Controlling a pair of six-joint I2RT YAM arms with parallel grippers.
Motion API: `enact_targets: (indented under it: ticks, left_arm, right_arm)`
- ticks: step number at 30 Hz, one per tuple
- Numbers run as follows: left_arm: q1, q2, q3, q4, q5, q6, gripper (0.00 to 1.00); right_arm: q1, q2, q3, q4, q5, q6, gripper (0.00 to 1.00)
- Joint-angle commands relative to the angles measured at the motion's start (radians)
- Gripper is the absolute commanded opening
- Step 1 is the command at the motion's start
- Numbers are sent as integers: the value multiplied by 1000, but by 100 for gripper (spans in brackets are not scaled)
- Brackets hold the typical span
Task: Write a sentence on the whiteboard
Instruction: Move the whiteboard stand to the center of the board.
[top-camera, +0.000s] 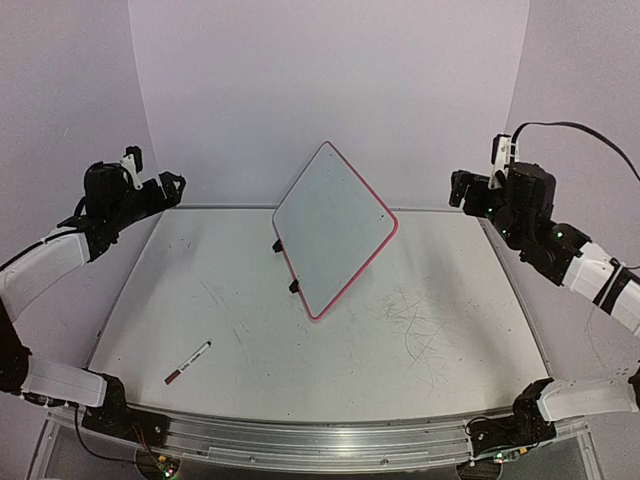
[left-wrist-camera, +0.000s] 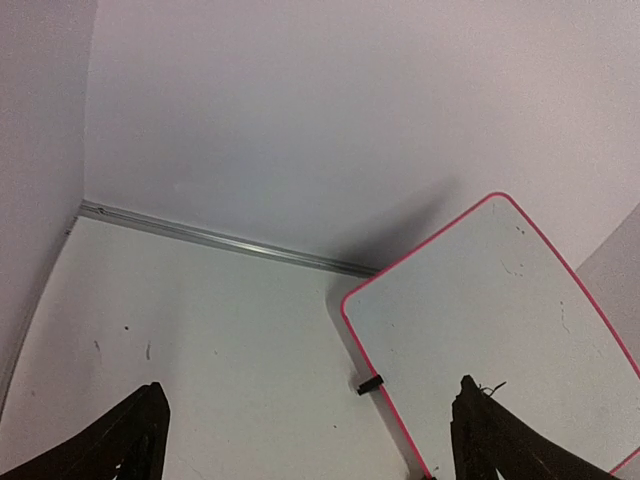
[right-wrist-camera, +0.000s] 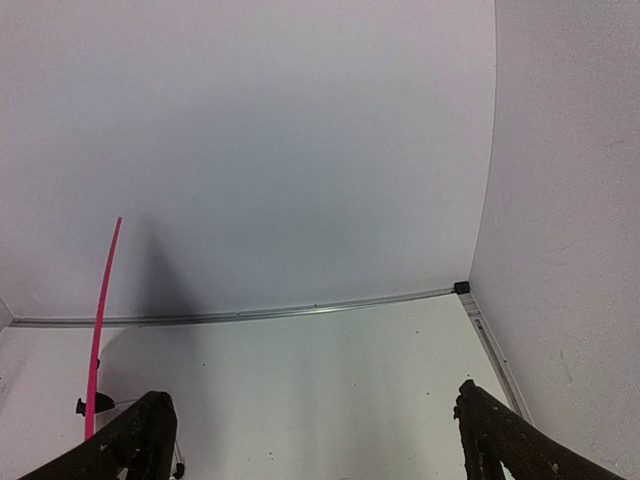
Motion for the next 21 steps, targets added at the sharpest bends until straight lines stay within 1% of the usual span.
enact_targets:
  ticks: [1, 3, 7, 9, 12, 13, 18, 20, 21]
  left_arm:
    - [-11, 77, -26, 4, 205, -29, 99]
    - [-35, 135, -45, -11, 233, -36, 99]
    - [-182, 268, -53, -50, 214, 8, 99]
    - [-238, 354, -44, -60, 245, 38, 99]
    - [-286, 485, -18, -59, 320, 65, 98]
    - [-301, 517, -10, -57, 314, 81, 96]
    - [-356, 639, 48, -53, 269, 175, 77]
    - [-389, 687, 98, -56, 255, 244, 71]
    - [-409, 705, 114, -55, 255, 276, 70]
  right_arm:
    - [-1, 20, 38, -13, -20, 9, 98]
    - [-1, 26, 37, -13, -56, 1, 98]
    - [-1, 31, 33, -13, -132, -13, 98]
    - [-1, 33, 31, -10, -158, -17, 98]
    - [-1, 32, 34, -7, -181, -21, 98]
    - [0, 26, 33, -7, -187, -22, 98]
    - [-1, -19, 3, -1, -182, -27, 98]
    - [-1, -34, -6, 3, -179, -30, 98]
    - [-1, -39, -10, 5, -181, -32, 98]
